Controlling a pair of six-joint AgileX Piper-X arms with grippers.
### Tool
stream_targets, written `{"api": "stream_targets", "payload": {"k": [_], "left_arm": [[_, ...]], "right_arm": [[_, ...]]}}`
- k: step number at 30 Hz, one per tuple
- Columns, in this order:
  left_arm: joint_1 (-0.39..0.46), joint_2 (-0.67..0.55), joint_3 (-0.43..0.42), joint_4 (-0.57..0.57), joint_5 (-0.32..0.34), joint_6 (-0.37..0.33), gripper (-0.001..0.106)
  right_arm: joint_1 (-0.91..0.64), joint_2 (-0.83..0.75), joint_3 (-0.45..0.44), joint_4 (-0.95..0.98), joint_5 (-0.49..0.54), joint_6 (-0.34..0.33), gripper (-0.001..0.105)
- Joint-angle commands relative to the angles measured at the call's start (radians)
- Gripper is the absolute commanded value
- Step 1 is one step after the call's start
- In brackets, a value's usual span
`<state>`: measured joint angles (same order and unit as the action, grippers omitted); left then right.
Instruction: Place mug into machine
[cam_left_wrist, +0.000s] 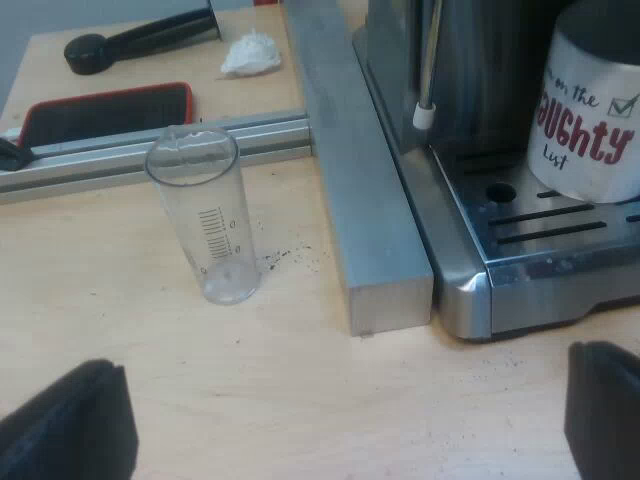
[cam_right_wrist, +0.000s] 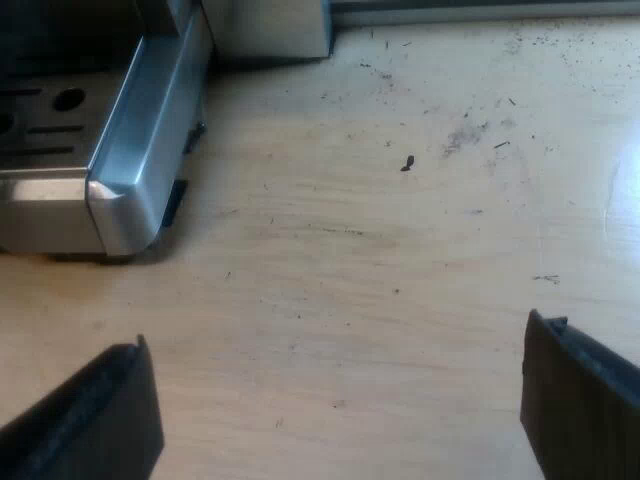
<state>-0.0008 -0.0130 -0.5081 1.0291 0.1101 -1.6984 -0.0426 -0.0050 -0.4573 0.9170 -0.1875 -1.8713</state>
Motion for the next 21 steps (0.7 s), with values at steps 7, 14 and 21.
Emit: {"api": "stream_targets", "payload": {"k": [7,14,21], "left_arm": [[-0.001,-0.138,0.020,-0.061,-0.001,-0.008,0.088],[-0.001,-0.138,0.025,-0.070,-0.001,-0.008,0.088],[-0.001,-0.138,0.025,-0.070,-0.001,-0.008,0.088]], "right_arm": [[-0.001,-0.046,-0.006,-0.008,-0.005,-0.007,0.076],[-0.001,-0.046,-0.006,-0.008,-0.005,-0.007,0.076],[-0.001,-0.046,-0.006,-0.008,-0.005,-0.007,0.076]]}}
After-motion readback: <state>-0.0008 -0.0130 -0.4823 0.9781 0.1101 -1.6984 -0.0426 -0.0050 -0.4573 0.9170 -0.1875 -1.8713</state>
